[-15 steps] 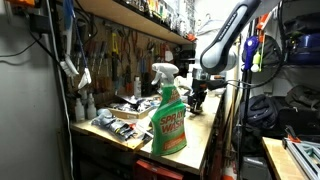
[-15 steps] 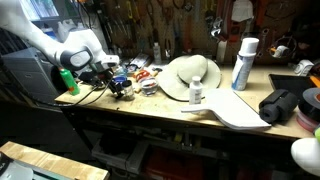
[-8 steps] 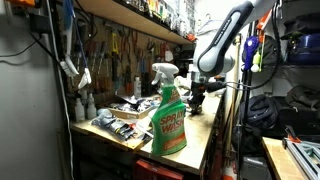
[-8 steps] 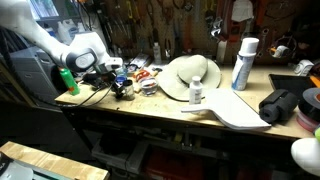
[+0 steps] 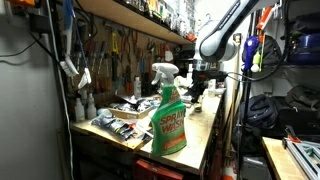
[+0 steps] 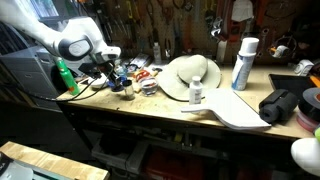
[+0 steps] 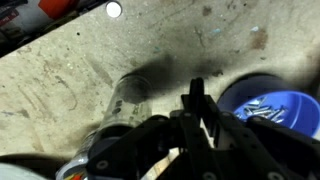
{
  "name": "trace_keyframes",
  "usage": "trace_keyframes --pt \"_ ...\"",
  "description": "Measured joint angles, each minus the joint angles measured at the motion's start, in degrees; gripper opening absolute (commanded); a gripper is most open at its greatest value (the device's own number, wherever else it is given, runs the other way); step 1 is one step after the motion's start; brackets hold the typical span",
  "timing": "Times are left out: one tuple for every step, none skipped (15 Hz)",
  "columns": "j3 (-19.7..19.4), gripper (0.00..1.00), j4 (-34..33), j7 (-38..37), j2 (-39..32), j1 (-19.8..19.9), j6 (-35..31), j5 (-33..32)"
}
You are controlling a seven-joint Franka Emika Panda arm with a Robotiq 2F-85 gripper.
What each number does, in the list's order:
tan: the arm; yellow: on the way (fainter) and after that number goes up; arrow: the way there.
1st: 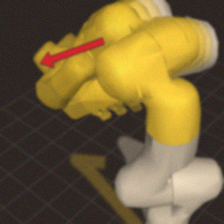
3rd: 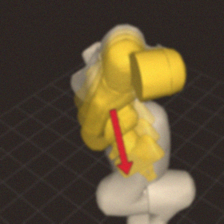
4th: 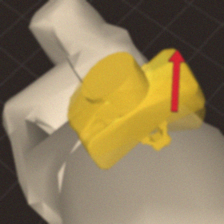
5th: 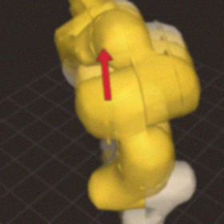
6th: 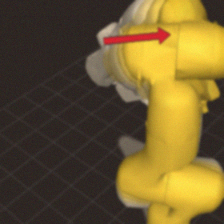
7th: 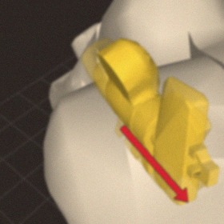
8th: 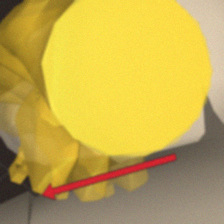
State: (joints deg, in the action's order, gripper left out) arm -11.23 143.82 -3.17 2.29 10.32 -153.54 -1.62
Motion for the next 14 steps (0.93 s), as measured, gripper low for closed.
trace_keyframes --pt "0.0 0.04 0.1 0.1 1.9 0.0 1.4 0.4" --pt "0.2 0.04 0.3 1.1 3.6 -0.1 2.9 1.4" --pt "0.4 0.04 0.7 3.7 5.2 -0.7 4.2 3.4" --pt "0.8 0.04 1.2 7.0 6.7 -1.6 5.4 5.8" --pt "1.2 0.04 1.8 9.8 8.1 -2.8 6.5 7.6" --pt "1.8 0.04 2.4 11.9 9.3 -4.1 7.9 8.8" --pt "2.4 0.04 2.7 13.6 10.2 -5.5 9.4 9.6" --pt "3.0 0.04 2.8 15.0 10.8 -6.8 11.0 10.0" --pt "3.6 0.04 2.9 16.1 11.2 -8.1 12.4 10.3" --pt "4.4 0.04 2.8 16.6 11.2 -9.2 13.0 10.3" --pt "5.2 0.04 2.8 16.7 10.9 -10.1 13.1 10.3" --pt "5.9 0.04 2.5 16.7 10.5 -10.8 13.1 10.3" --pt "6.6 0.04 2.0 16.7 9.9 -11.3 13.1 10.3" --pt "7.1 0.04 1.4 16.7 9.1 -11.6 13.1 10.3"
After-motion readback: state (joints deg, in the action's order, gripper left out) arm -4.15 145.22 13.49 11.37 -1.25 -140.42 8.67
